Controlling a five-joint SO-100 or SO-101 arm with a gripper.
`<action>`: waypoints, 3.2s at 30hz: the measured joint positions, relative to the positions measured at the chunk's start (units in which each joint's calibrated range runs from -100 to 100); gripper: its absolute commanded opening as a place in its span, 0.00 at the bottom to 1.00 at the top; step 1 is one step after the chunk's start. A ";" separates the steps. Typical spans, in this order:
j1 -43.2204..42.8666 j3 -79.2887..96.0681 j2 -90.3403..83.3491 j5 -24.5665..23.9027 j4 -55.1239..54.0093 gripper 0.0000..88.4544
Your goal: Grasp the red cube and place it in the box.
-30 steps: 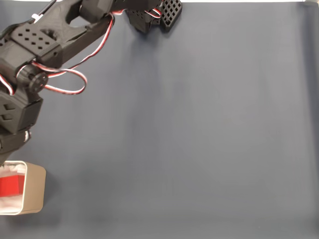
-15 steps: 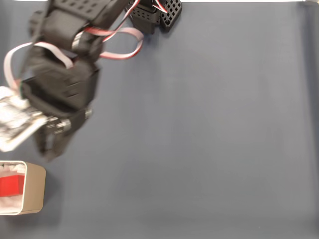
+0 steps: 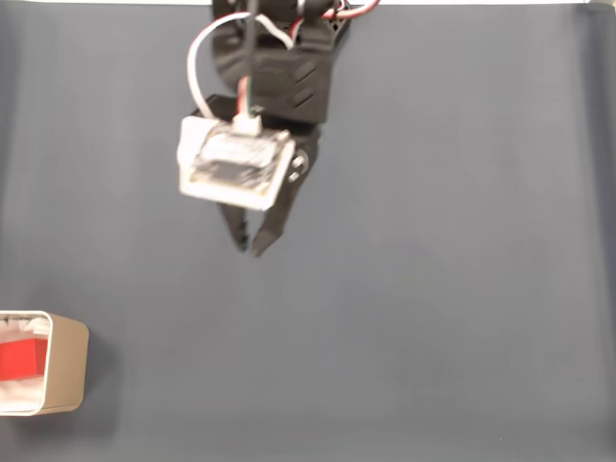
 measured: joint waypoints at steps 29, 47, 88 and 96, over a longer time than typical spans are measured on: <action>-6.97 65.91 -50.02 3.27 -5.01 0.00; -6.97 82.64 -68.87 3.71 4.30 0.00; -7.72 83.09 -70.86 3.42 16.55 0.00; -7.72 83.09 -70.86 3.42 16.55 0.00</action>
